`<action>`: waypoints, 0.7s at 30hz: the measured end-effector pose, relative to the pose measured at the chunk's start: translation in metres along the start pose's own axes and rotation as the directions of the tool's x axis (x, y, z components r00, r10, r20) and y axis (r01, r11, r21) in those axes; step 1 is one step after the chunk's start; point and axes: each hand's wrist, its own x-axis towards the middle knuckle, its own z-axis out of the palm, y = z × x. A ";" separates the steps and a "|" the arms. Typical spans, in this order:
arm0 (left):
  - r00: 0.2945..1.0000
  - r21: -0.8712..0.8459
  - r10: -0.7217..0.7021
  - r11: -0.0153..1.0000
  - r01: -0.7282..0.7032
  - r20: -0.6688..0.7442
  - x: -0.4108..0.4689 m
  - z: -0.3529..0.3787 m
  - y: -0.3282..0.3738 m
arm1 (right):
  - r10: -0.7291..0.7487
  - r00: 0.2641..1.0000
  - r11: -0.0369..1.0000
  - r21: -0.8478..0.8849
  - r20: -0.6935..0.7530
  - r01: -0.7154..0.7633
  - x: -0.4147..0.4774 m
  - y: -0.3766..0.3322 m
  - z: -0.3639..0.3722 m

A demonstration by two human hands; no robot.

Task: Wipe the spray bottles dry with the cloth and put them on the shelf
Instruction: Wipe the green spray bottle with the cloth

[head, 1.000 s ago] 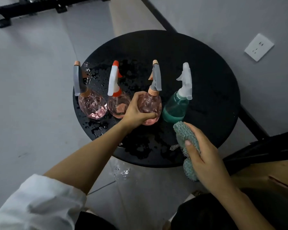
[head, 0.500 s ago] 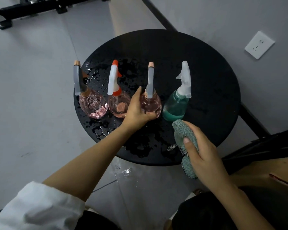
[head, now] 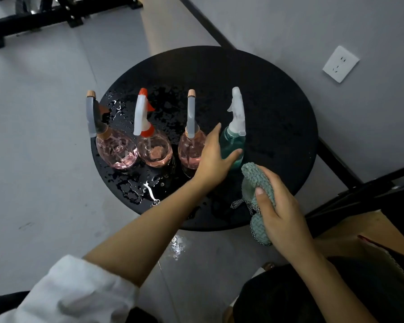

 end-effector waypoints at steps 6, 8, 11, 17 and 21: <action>0.998 0.030 0.027 0.999 -0.028 0.050 0.011 0.015 -0.018 | -0.006 1.000 0.999 0.042 -0.025 0.007 0.003 0.004 -0.008; 0.995 0.032 0.067 0.997 -0.069 0.080 0.008 0.019 -0.019 | -0.007 0.999 0.998 0.065 -0.037 0.010 0.004 0.004 -0.009; 0.983 -0.001 0.058 0.998 -0.059 0.173 0.007 0.022 -0.020 | 0.006 0.999 0.996 0.089 -0.041 -0.002 0.003 0.005 -0.013; 0.926 -0.159 0.038 0.987 0.024 0.375 0.014 0.014 -0.034 | 0.019 0.998 0.996 0.084 -0.067 -0.013 0.001 0.008 -0.022; 0.937 -0.242 -0.035 0.962 0.125 0.348 0.004 0.009 -0.024 | 0.000 0.997 0.996 0.088 -0.080 0.007 0.002 0.007 -0.025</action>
